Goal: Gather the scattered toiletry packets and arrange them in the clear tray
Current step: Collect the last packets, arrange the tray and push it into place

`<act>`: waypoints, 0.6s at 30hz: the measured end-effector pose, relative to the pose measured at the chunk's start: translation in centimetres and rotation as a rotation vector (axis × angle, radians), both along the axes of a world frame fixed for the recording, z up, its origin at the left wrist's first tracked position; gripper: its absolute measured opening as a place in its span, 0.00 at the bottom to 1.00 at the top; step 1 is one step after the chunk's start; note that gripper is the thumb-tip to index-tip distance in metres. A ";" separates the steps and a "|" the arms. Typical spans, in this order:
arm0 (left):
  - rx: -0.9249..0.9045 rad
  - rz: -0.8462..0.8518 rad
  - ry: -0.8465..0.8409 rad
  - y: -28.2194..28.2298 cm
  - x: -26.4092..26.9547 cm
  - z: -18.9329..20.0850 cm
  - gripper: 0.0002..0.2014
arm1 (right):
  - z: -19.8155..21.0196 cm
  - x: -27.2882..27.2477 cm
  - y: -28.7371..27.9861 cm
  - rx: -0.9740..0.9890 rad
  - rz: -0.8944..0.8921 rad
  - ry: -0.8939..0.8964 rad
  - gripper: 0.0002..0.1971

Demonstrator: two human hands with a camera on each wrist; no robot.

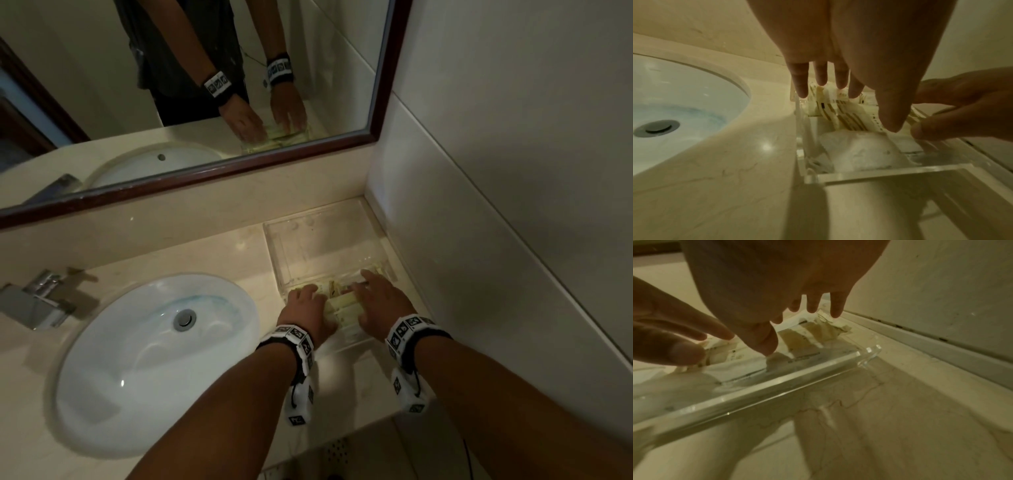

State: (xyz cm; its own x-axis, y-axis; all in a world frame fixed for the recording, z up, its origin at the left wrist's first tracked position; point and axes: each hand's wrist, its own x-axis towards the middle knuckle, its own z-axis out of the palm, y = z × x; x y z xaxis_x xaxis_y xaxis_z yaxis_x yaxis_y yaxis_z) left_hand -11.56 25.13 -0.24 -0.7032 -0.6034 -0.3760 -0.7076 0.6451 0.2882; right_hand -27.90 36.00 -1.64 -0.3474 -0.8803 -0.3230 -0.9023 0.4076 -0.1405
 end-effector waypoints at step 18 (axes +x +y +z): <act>0.076 -0.085 -0.241 0.3 -1.8 -2.4 0.48 | -2.9 0.1 -0.5 0.132 0.046 -0.021 0.40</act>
